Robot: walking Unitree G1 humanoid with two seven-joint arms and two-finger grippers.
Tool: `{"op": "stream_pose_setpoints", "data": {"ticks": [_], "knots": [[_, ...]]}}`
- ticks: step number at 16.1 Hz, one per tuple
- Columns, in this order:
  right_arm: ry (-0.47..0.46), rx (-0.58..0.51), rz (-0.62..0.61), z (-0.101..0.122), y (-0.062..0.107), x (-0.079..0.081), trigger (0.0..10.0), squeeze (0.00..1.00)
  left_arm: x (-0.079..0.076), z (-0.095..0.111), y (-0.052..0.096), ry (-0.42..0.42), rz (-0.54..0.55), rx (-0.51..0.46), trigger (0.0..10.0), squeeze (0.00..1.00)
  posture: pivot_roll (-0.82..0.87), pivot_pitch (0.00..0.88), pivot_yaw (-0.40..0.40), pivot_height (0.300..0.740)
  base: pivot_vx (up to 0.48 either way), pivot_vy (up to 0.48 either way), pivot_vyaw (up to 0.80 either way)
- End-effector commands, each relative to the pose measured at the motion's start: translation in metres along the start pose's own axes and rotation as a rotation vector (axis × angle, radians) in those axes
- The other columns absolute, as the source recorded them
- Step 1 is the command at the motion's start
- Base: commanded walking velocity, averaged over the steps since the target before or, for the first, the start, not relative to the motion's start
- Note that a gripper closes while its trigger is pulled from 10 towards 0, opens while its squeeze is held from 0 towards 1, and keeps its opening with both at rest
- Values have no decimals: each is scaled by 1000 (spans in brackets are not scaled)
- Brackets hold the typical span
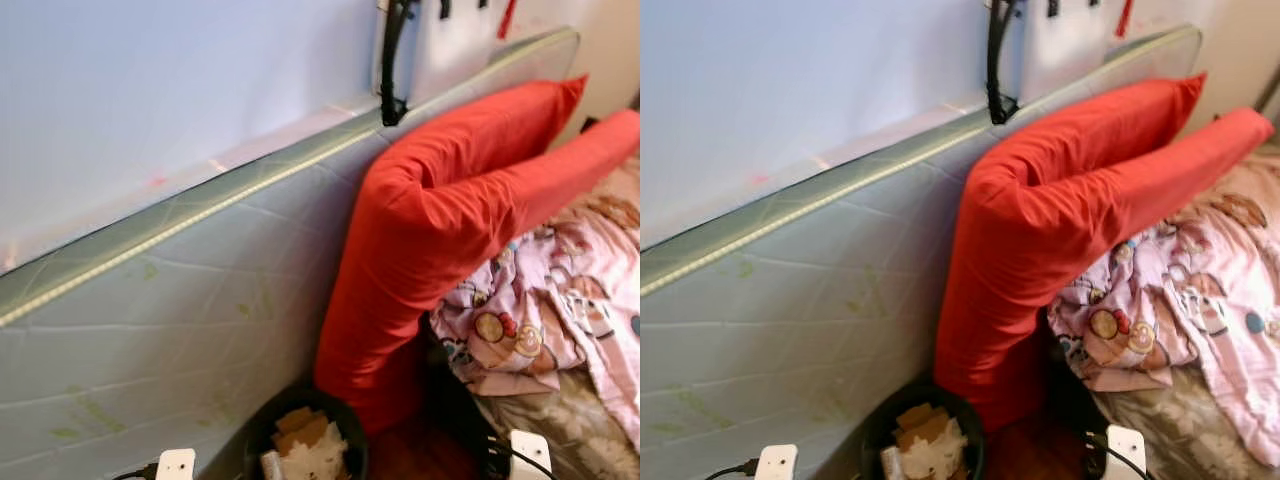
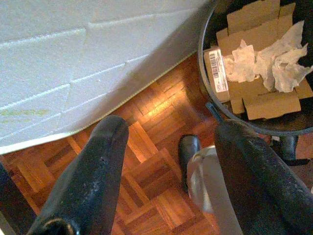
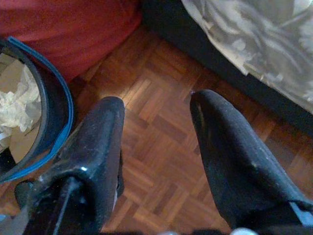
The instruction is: Clean up the room
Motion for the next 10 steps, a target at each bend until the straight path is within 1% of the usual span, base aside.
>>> {"op": "stream_pose_setpoints", "data": {"ticks": [1, 3, 10], "knots": [[2, 24, -15, -8, 2, -5, 10000, 0, -1, -4, 0, -7, -1, 16, 10000, 0, 9, 0, 11, 740, 0, -285, -675], [9, 22, -14, -7, 2, -5, 10000, 0, -1, -4, 0, -5, 0, 15, 10000, 0, 10, 0, 10, 740, 0, -283, -553], [7, 18, -6, -6, 1, -4, 10000, 0, -1, -3, 0, -4, 1, 15, 10000, 0, 14, 0, 11, 740, 0, -283, 0]]}}
Point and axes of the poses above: a point about 5 cm out from each wrist's last joint towards the gripper, its own y axis pointing back from the gripper into the wrist, its own z axis along the axis of the wrist's last joint, x = y × z, the point moved 4 cm from there along -y, pointing out of the wrist towards the gripper, and after that the axes turned 14 degrees about -y, right-handed, at the moved point
